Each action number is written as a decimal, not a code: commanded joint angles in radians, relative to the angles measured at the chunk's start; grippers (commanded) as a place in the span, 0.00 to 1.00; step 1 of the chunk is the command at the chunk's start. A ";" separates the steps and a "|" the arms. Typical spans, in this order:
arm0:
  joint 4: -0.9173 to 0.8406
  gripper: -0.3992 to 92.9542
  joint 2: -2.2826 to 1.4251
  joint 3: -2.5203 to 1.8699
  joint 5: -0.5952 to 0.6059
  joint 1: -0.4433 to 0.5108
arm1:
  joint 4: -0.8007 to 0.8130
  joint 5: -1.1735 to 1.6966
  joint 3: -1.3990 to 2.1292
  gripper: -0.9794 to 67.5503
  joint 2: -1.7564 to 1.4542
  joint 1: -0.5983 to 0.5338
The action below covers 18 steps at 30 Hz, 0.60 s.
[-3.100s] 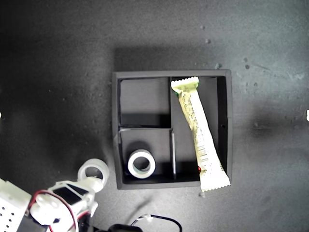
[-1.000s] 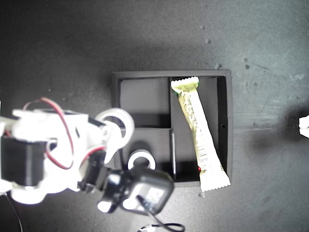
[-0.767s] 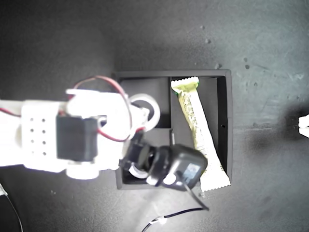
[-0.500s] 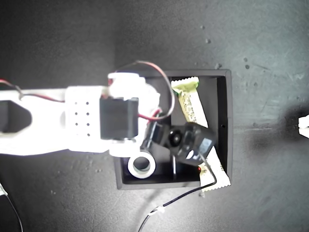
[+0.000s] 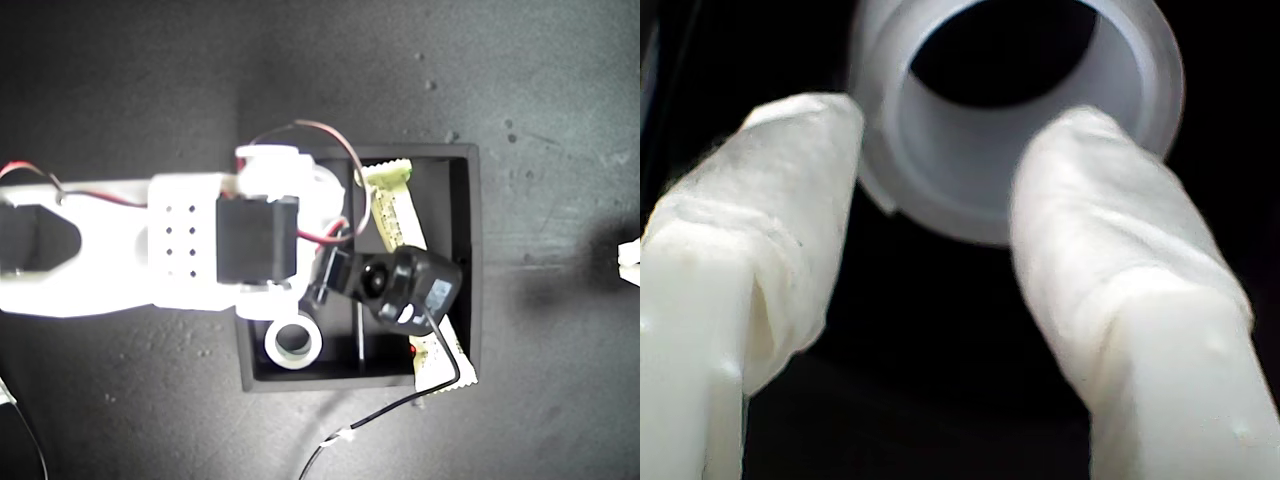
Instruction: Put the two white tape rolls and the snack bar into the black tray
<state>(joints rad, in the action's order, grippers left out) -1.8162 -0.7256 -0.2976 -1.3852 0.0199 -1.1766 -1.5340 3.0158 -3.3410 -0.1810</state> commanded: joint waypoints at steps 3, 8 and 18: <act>-0.018 0.22 -0.127 -0.077 -0.029 0.021 | 0.020 0.031 -0.018 0.01 -0.008 -0.002; -0.018 0.19 -0.351 -0.311 -0.055 -0.009 | 0.006 0.031 -0.023 0.01 -0.008 -0.002; 0.451 0.00 -1.666 -1.741 0.017 -0.213 | -0.086 0.020 -0.017 0.01 -0.008 0.044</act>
<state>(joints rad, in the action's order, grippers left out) -1.5693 -1.8807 -1.5110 -1.3913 -0.1657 -1.2425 -1.5340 3.0005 -3.3410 -0.1626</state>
